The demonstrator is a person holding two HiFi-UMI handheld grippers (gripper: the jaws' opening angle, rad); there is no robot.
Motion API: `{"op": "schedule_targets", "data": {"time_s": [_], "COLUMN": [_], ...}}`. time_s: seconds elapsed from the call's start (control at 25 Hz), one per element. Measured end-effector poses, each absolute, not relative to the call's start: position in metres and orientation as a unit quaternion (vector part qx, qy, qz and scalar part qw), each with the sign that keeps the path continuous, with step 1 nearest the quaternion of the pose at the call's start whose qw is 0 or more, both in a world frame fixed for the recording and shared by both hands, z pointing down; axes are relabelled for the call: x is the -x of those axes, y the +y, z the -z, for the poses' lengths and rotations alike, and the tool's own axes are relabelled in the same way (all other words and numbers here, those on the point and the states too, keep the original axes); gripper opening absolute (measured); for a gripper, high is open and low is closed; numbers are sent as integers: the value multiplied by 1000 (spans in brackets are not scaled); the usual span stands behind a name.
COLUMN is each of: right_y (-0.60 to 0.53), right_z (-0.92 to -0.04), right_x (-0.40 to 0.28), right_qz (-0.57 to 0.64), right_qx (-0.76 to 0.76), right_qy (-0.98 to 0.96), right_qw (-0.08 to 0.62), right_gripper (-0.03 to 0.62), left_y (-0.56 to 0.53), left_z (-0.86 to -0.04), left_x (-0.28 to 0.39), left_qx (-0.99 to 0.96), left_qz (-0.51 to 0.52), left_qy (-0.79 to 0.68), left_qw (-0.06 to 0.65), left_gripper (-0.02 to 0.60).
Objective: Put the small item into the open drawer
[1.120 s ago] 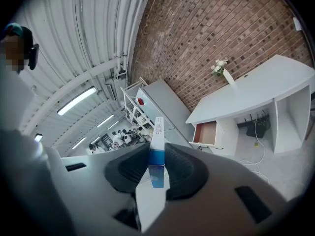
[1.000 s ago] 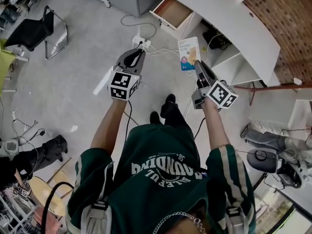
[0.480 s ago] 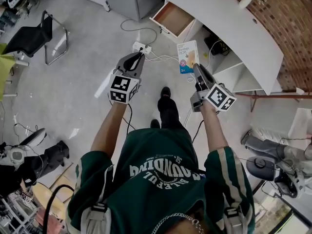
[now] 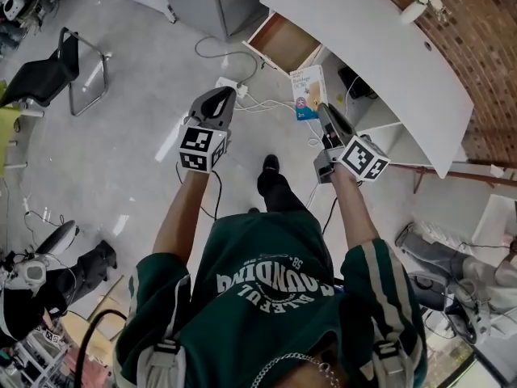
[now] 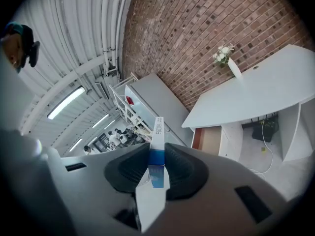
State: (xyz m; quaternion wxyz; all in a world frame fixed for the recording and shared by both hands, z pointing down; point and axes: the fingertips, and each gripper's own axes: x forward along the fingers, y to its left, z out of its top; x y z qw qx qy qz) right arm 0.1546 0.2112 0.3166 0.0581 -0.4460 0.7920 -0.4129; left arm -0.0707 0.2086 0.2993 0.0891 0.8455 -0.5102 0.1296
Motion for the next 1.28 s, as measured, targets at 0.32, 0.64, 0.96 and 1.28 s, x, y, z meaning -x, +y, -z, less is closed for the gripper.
{"op": "schedule_targets", "data": {"time_s": [0.32, 0.64, 0.96, 1.28], "right_y": [154, 117, 90, 78], "right_z": [-328, -341, -348, -355], "right_x": [-149, -155, -151, -133], "right_qz": [426, 437, 444, 450], "right_qx": [438, 430, 415, 397], "right_qy": [790, 789, 794, 800], "right_qw": [46, 39, 29, 20], "right_gripper": [112, 112, 112, 112], "left_y": [156, 118, 94, 84], "left_z": [-314, -325, -324, -325], "left_x": [69, 57, 57, 71], "left_qx": [-838, -835, -826, -820], "left_qz": [-140, -151, -156, -158], "left_qy": [-516, -515, -527, -537], "left_qw": [112, 121, 122, 120], "left_gripper": [38, 38, 38, 38]}}
